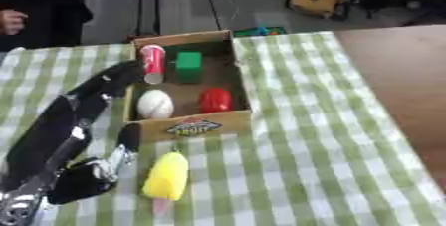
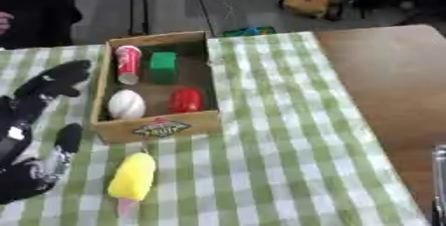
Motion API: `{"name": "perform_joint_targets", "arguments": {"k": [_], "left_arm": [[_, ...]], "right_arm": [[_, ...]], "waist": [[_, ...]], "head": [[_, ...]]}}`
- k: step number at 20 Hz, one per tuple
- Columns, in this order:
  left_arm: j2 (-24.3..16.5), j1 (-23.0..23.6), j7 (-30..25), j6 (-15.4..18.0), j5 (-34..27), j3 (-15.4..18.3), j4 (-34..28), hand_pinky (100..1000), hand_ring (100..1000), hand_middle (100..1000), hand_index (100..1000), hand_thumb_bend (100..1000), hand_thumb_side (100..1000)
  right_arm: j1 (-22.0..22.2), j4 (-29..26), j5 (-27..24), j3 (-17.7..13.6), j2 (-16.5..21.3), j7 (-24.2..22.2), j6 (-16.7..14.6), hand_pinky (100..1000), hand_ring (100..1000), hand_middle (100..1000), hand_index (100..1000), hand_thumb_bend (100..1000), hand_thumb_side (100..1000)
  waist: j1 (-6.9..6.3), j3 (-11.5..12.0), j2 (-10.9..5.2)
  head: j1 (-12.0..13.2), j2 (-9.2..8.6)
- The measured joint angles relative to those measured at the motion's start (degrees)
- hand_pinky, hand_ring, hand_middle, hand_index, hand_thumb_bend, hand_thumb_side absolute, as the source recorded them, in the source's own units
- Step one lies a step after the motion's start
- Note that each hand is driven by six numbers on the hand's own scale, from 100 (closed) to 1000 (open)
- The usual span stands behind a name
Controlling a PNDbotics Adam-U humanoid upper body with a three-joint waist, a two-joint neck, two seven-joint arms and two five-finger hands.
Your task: Pick up objects on the table and place them in the box.
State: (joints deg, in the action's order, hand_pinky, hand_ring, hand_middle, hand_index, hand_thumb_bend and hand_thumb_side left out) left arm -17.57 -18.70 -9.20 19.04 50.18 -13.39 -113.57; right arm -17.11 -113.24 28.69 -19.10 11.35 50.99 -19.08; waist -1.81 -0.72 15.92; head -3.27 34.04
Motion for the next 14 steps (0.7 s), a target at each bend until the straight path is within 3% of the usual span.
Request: {"name": "perform_joint_targets", "arguments": {"k": [1, 2, 6, 7, 9, 14], "left_arm": [[0.0, -0.1, -1.0, -0.2, 1.7, -0.7, 0.0, 984, 1000, 992, 1000, 100, 1000], [0.1, -0.1, -2.1, -0.3, 3.1, -1.4, 0.0, 984, 1000, 992, 1000, 100, 1000], [1.0, -0.3, -4.4, -1.7, 6.3, -3.2, 0.0, 900, 960, 948, 1000, 100, 1000], [1.2, -0.3, -4.0, -2.2, 6.9, -3.5, 0.0, 831, 908, 914, 1000, 100, 1000], [1.5, -0.3, -2.1, -3.6, 9.0, -3.8, 0.0, 801, 874, 895, 1000, 100, 1000], [1.5, 0.2, 1.3, -7.3, 19.2, -4.8, 0.0, 813, 846, 893, 1000, 100, 1000]], "right_arm": [[0.0, 0.0, 0.0, 0.1, 0.0, 0.0, 0.0, 464, 452, 397, 515, 100, 677], [0.0, 0.0, 0.0, 0.1, 0.0, 0.0, 0.0, 464, 452, 397, 515, 100, 677], [0.1, 0.0, 0.0, 0.5, 0.0, 0.1, 0.1, 463, 451, 396, 513, 100, 676], [0.2, 0.0, 0.0, 0.5, 0.0, 0.1, 0.1, 462, 450, 395, 513, 100, 675], [0.3, 0.0, 0.0, 0.8, 0.0, 0.1, 0.2, 461, 450, 394, 512, 100, 674], [0.5, 0.0, 0.0, 0.8, -0.1, 0.0, 0.3, 459, 448, 392, 511, 100, 674]], "waist": [[-0.11, 0.0, -0.01], [-0.24, 0.0, -0.01], [-0.44, 0.0, -0.02], [-0.48, 0.0, -0.02], [-0.57, 0.0, -0.01], [-0.58, 0.2, 0.0]], "head": [[0.0, 0.0], [0.0, 0.0], [-0.3, -0.01], [-0.4, -0.01], [-0.5, -0.01], [-0.6, 0.05]]}}
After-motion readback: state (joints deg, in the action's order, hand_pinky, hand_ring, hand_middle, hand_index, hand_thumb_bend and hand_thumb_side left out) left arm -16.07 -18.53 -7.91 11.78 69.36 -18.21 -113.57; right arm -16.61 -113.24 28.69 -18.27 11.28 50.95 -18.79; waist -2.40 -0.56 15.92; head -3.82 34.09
